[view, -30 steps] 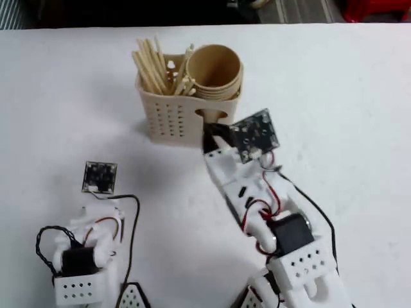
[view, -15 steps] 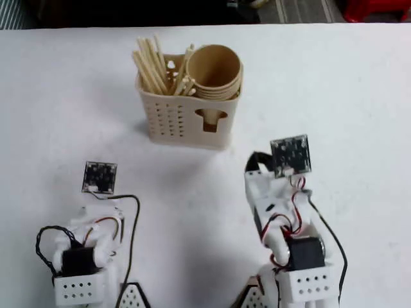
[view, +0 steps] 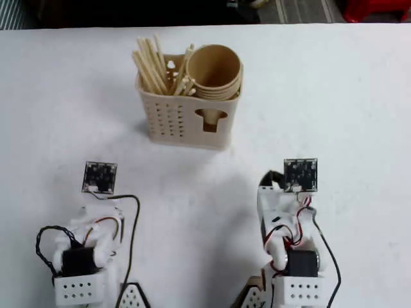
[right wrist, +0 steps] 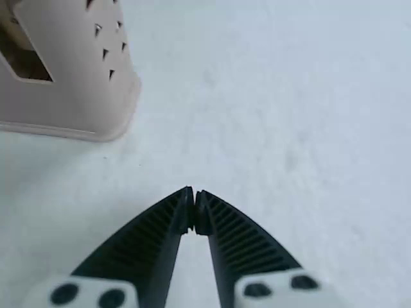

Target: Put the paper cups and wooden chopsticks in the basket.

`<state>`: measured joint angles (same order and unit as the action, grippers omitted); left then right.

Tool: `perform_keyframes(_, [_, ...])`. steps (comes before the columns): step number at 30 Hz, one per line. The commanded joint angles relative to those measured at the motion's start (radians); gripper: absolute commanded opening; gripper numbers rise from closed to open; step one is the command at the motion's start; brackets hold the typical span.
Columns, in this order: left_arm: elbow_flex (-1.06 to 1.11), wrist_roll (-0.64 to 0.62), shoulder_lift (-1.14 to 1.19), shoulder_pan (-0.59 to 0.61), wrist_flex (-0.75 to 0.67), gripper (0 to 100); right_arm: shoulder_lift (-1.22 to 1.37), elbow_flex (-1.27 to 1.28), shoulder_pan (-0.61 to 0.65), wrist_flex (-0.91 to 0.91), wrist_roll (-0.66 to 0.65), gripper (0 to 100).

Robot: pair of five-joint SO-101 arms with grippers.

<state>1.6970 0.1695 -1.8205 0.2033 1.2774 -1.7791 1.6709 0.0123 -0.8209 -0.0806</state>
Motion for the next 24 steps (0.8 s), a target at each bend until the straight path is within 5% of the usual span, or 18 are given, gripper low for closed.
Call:
perform_keyframes(1, [-0.005, -0.009, 0.004, -0.019, 0.005, 2, 0.004, 0.023, -0.033, -0.005, 0.011, 2.1])
perform_keyframes(15, [-0.005, -0.009, 0.004, -0.019, 0.005, 2, -0.004, 0.021, -0.031, -0.444, 0.005, 2.0])
perform_keyframes(24, [-0.005, -0.009, 0.004, -0.019, 0.005, 2, -0.012, 0.021, -0.03, -0.443, 0.005, 1.9])
